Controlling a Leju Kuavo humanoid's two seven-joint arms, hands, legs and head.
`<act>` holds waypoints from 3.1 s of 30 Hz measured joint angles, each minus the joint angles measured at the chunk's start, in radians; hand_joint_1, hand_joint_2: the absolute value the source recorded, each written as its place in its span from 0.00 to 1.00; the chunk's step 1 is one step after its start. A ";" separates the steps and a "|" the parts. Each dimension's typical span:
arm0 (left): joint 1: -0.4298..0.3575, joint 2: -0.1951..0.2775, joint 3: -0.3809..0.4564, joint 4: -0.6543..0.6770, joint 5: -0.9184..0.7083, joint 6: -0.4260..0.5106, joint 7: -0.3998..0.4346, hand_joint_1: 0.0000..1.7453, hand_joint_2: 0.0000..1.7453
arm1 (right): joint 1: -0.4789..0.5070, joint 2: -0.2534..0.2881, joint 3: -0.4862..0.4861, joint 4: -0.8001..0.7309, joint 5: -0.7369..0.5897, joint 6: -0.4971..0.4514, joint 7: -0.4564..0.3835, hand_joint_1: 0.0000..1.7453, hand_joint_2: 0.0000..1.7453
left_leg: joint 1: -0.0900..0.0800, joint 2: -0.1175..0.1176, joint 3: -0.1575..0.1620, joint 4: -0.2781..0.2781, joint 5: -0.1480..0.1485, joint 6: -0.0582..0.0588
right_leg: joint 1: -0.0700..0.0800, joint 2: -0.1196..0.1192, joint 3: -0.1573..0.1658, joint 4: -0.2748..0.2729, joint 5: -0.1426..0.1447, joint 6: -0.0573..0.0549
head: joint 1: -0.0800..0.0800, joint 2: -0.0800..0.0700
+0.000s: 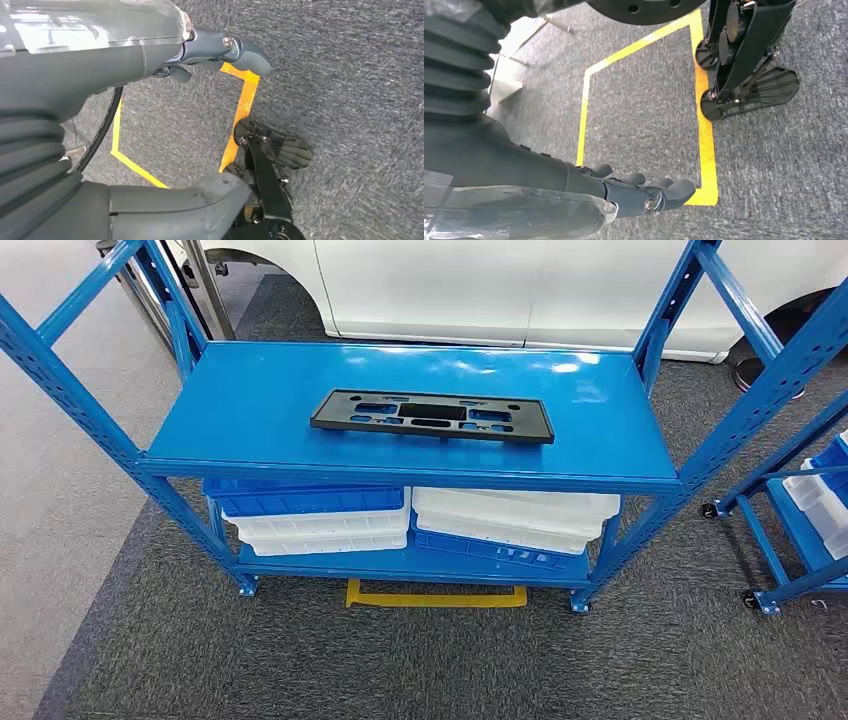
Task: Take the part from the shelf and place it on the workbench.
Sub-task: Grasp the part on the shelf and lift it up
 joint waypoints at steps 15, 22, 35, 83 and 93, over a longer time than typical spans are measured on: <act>-0.046 0.015 -0.182 0.049 0.051 0.003 -0.002 0.00 0.00 | -0.125 -0.101 0.083 -0.036 -0.073 0.091 -0.306 0.00 0.00 | 0.000 0.001 0.001 0.001 0.001 0.001 | 0.000 0.002 0.002 0.000 0.002 0.002 | 0.000 0.000; -0.053 0.015 -0.219 0.056 0.045 0.031 0.003 0.00 0.00 | -0.147 -0.153 0.086 -0.238 0.045 0.079 -0.345 0.00 0.00 | 0.000 0.001 -0.001 0.003 0.001 0.001 | 0.000 0.001 0.002 0.000 0.002 0.002 | 0.000 0.000; -0.057 0.015 -0.255 0.059 0.030 0.088 -0.033 0.00 0.00 | -0.189 -0.238 0.086 -0.686 0.261 0.112 -0.374 0.00 0.00 | 0.000 0.001 -0.001 0.003 0.001 0.001 | 0.000 0.001 0.002 0.001 0.002 0.003 | 0.000 0.000; -0.080 -0.017 -0.305 0.068 0.037 0.117 -0.056 0.00 0.00 | -0.547 -0.323 0.405 -1.286 1.128 -0.151 -0.306 0.00 0.00 | 0.000 0.001 -0.003 0.004 0.001 0.001 | 0.000 0.002 0.000 0.001 0.002 0.003 | 0.000 0.000; -0.080 -0.017 -0.305 0.068 0.037 0.120 -0.056 0.00 0.00 | -0.545 -0.330 0.416 -1.285 1.120 -0.158 -0.302 0.00 0.00 | -0.001 0.001 -0.003 0.007 0.000 0.002 | -0.002 0.002 0.000 0.000 0.003 0.005 | 0.000 0.000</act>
